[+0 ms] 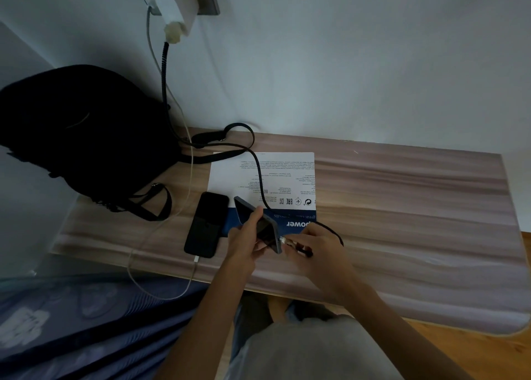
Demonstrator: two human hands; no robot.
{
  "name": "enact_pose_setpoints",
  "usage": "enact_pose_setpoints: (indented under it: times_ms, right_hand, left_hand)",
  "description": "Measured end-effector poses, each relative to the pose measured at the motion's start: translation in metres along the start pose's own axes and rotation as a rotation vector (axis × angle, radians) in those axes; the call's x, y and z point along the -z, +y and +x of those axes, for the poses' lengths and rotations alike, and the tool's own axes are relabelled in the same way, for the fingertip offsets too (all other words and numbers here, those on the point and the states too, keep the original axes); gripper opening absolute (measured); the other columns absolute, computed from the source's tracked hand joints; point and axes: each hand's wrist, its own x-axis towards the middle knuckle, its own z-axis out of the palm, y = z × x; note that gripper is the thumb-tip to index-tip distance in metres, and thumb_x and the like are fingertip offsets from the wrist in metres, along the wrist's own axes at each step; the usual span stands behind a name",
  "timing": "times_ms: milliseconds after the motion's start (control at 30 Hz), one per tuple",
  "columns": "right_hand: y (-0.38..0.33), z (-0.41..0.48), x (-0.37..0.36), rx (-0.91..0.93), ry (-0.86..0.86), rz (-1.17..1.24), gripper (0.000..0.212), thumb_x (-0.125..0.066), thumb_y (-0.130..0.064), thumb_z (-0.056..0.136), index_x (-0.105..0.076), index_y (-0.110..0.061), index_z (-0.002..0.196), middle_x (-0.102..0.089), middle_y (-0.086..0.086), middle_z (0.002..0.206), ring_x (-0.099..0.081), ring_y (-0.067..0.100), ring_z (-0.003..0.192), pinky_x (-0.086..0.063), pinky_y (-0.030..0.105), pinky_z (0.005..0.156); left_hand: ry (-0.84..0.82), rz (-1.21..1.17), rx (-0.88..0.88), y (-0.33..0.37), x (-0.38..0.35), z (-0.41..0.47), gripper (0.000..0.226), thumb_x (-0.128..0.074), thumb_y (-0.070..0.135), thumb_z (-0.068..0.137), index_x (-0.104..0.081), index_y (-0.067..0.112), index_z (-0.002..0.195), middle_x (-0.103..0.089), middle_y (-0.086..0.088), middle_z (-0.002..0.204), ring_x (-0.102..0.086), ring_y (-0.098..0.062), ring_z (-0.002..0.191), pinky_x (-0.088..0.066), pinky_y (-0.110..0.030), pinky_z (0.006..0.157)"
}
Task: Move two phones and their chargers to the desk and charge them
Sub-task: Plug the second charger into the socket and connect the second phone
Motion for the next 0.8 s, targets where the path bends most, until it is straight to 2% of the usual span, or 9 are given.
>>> enact_pose_setpoints:
  times_ms: [100,200,300,467,533,633,800]
  right_hand:
    - [0.000,0.000,0.001,0.009,-0.007,-0.010,0.007,-0.071,-0.027,0.088,-0.076,-0.022,0.092,-0.045,-0.012,0.077,-0.042,-0.003,0.061,-0.034,0.009,0.054]
    - [0.000,0.001,0.002,0.011,-0.016,-0.017,0.008,-0.072,-0.025,0.089,-0.076,-0.020,0.094,-0.046,-0.011,0.078,-0.039,-0.006,0.061,-0.034,0.009,0.056]
    - [0.000,0.000,0.003,-0.005,-0.042,-0.006,0.009,-0.072,-0.024,0.088,-0.077,-0.018,0.094,-0.051,-0.007,0.078,-0.041,-0.001,0.061,-0.034,0.008,0.057]
    - [0.004,0.002,0.002,-0.040,-0.123,-0.018,0.018,-0.065,-0.031,0.093,-0.076,-0.020,0.101,-0.055,-0.005,0.087,-0.048,0.004,0.070,-0.036,0.010,0.061]
    - [0.005,0.003,0.002,-0.050,-0.150,-0.018,0.020,-0.063,-0.034,0.093,-0.075,-0.020,0.101,-0.057,-0.005,0.089,-0.051,0.005,0.073,-0.041,0.014,0.064]
    - [0.007,0.003,0.002,-0.067,-0.159,-0.019,0.022,-0.064,-0.036,0.093,-0.075,-0.019,0.100,-0.060,-0.001,0.091,-0.056,0.011,0.077,-0.046,0.025,0.070]
    - [0.012,0.003,-0.004,-0.105,-0.138,-0.014,0.019,-0.068,-0.028,0.091,-0.076,-0.012,0.096,-0.062,0.004,0.091,-0.059,0.017,0.079,-0.040,0.021,0.069]
  left_hand:
    - [0.001,-0.004,0.001,0.001,-0.001,0.001,0.070,-0.077,0.040,0.083,-0.051,0.001,0.134,-0.066,-0.024,0.121,-0.065,-0.029,0.101,-0.054,-0.037,0.077]
    - [-0.004,0.002,-0.001,0.000,-0.002,-0.001,0.067,-0.077,0.040,0.083,-0.052,0.000,0.131,-0.067,-0.024,0.119,-0.066,-0.029,0.100,-0.055,-0.036,0.076]
    - [-0.002,-0.003,-0.017,-0.002,-0.004,-0.003,0.066,-0.079,0.040,0.082,-0.054,0.001,0.128,-0.069,-0.022,0.117,-0.067,-0.027,0.097,-0.055,-0.034,0.071]
    - [0.029,0.017,-0.060,-0.004,-0.009,-0.005,0.076,-0.082,0.038,0.079,-0.042,0.006,0.136,-0.065,-0.018,0.123,-0.067,-0.025,0.105,-0.054,-0.031,0.067]
    - [0.053,0.047,-0.085,-0.006,-0.011,-0.004,0.077,-0.083,0.038,0.078,-0.040,0.008,0.133,-0.063,-0.016,0.124,-0.066,-0.024,0.103,-0.057,-0.034,0.072]
    - [0.063,0.091,-0.102,-0.009,-0.014,-0.001,0.079,-0.084,0.040,0.076,-0.044,0.003,0.134,-0.064,-0.017,0.124,-0.066,-0.027,0.109,-0.058,-0.044,0.093]
    - [0.084,0.112,-0.125,-0.013,-0.019,0.000,0.069,-0.083,0.038,0.078,-0.056,0.000,0.129,-0.068,-0.018,0.119,-0.066,-0.027,0.107,-0.058,-0.042,0.094]
